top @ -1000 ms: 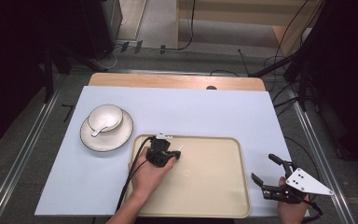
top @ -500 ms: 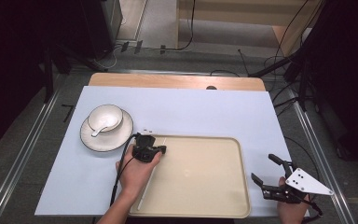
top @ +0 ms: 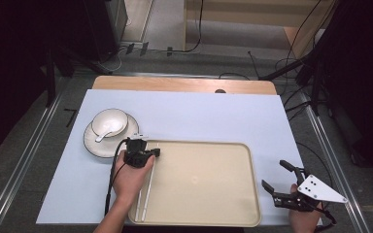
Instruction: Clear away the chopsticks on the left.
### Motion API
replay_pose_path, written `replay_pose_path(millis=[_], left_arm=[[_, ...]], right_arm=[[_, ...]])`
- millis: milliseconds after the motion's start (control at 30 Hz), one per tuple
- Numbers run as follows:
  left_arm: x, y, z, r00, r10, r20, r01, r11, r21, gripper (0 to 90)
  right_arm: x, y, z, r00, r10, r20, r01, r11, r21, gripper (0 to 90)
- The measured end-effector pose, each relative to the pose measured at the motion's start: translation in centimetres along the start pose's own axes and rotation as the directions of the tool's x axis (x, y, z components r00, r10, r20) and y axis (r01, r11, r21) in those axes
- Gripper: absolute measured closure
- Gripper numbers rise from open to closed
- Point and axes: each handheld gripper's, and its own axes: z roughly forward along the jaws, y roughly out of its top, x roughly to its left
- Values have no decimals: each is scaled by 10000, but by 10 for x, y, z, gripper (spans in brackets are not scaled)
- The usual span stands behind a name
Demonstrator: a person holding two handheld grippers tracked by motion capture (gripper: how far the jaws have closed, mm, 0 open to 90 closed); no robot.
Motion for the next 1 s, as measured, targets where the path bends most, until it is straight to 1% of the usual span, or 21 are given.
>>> replay_pose_path(millis=[267, 367, 433, 500, 533, 600, 700, 733, 767, 833, 867, 933, 967, 1000], left_arm=[[6, -2, -1, 9998, -137, -158, 136, 9999, -72, 900], [7, -1, -3, 9999, -161, -60, 159, 9997, -176, 900], [6, -1, -8, 9998, -157, 103, 160, 9991, -389, 900], [4, -2, -14, 9998, 14, 186, -5, 9988, -494, 900], [3, -4, -19, 9996, 192, 187, -182, 9986, -506, 900], [3, -6, -22, 9996, 170, 212, -159, 9986, -502, 900], [4, -13, -31, 9995, 229, 205, -217, 9982, -553, 900], [5, -16, -34, 9994, 306, 167, -296, 9980, -550, 900], [6, -22, -40, 9994, 295, 204, -283, 9979, -578, 900], [8, -27, -46, 9993, 256, 277, -237, 9976, -652, 900], [8, -27, -46, 9993, 256, 277, -237, 9976, -652, 900], [12, -33, -54, 9990, 107, 432, -72, 9968, -800, 900], [12, -33, -54, 9990, 107, 432, -72, 9968, -800, 884], [13, -35, -57, 9989, 130, 449, -87, 9956, -929, 863]], right_arm=[[-1, 0, -1, 10000, 30, 7, -30, 10000, -16, 130], [-1, -1, 0, 10000, 50, 7, -50, 10000, 5, 130], [-1, -1, 0, 10000, 27, -7, -27, 10000, 0, 130], [0, -1, 0, 10000, 23, 1, -23, 10000, -19, 130], [-1, -1, 0, 10000, 21, 1, -21, 10000, -19, 130], [-1, 0, -1, 10000, 35, 7, -35, 10000, -13, 130], [0, -1, -1, 10000, 72, 44, -72, 10000, -15, 130], [-1, -1, -1, 10000, 68, 37, -67, 10000, -18, 130], [-1, -1, -1, 10000, 54, 18, -54, 10000, -22, 130], [0, 0, 0, 10000, 41, 11, -41, 10000, -23, 130], [0, 0, 0, 10000, 41, 11, -41, 10000, -23, 130], [1, 0, 0, 10000, 44, -9, -44, 10000, -6, 130], [1, 0, 0, 10000, 70, -14, -70, 10000, -13, 130], [1, -1, 0, 10000, 81, -34, -81, 10000, -17, 130]])
